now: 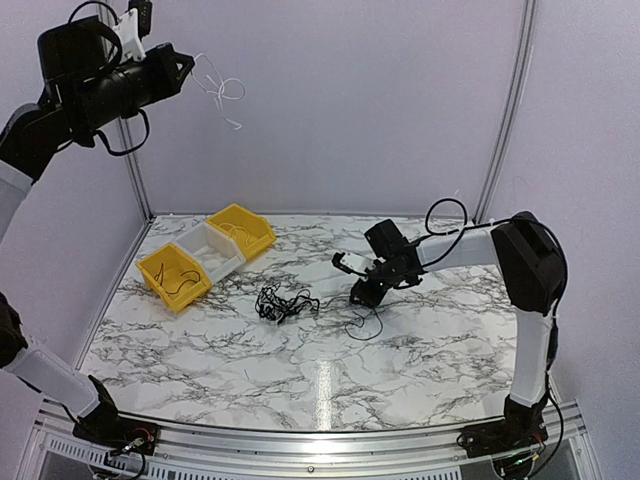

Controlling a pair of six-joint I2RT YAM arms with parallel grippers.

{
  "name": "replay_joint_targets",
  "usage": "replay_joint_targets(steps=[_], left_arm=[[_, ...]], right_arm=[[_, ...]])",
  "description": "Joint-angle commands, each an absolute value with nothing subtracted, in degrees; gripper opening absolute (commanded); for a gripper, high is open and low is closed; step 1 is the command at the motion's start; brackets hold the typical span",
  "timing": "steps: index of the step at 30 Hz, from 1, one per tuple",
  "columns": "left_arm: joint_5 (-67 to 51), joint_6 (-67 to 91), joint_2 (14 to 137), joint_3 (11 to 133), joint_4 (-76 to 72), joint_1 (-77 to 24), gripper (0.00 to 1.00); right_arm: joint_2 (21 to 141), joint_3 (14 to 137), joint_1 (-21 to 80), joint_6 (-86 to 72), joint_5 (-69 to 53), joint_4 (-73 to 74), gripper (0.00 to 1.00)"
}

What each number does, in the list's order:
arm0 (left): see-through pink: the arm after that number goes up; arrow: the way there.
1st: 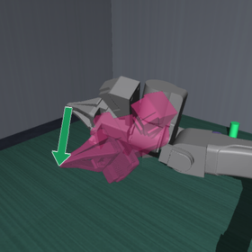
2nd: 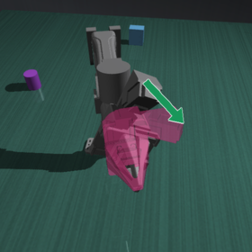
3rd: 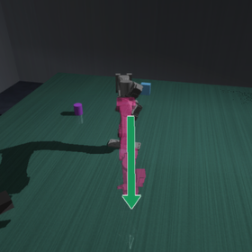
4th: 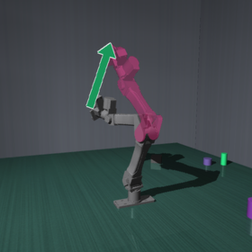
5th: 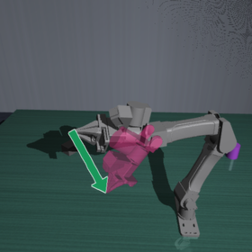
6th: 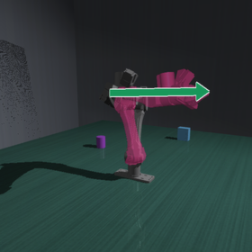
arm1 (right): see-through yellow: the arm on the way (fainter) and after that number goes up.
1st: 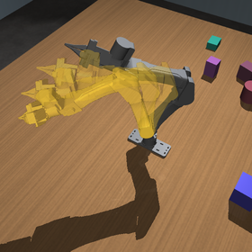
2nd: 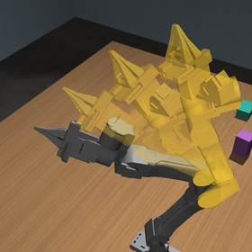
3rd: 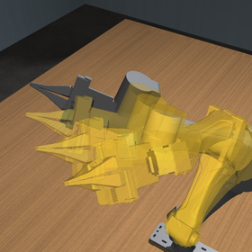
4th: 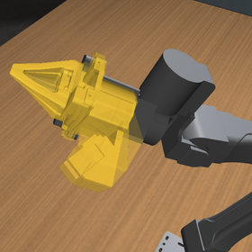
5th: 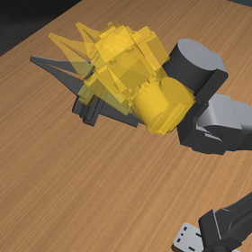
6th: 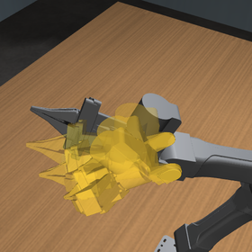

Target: Untangle the cables

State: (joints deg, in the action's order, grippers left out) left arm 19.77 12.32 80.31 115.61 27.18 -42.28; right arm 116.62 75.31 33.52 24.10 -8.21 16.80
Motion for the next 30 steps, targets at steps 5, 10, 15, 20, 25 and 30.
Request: replay_joint_targets(steps=[5,10,15,20,25,30], left_arm=[[16.15,12.12,88.64,115.26,31.41,-37.75,0.0],[11.41,14.66,92.17,110.29,26.98,-32.98,0.0],[7.68,14.76,97.32,108.59,24.77,-29.27,0.0],[8.12,14.35,102.29,108.02,23.09,-28.03,0.0],[9.95,13.5,108.01,109.33,21.82,-26.48,0.0],[11.62,13.52,113.07,110.9,21.27,-24.45,0.0]], right_arm=[[108.03,74.85,33.47,24.65,-10.63,20.99,0.69],[100.82,71.87,33.49,25.48,-12.96,20.35,0.73],[95.41,69.56,33.46,26.37,-14.29,19.03,0.76],[92.62,68.7,33.44,26.68,-15.63,18.21,0.77],[92.89,68.47,33.48,27.23,-15.73,18.3,0.77],[93.03,68.21,33.46,27.68,-15.49,18.2,0.77]])
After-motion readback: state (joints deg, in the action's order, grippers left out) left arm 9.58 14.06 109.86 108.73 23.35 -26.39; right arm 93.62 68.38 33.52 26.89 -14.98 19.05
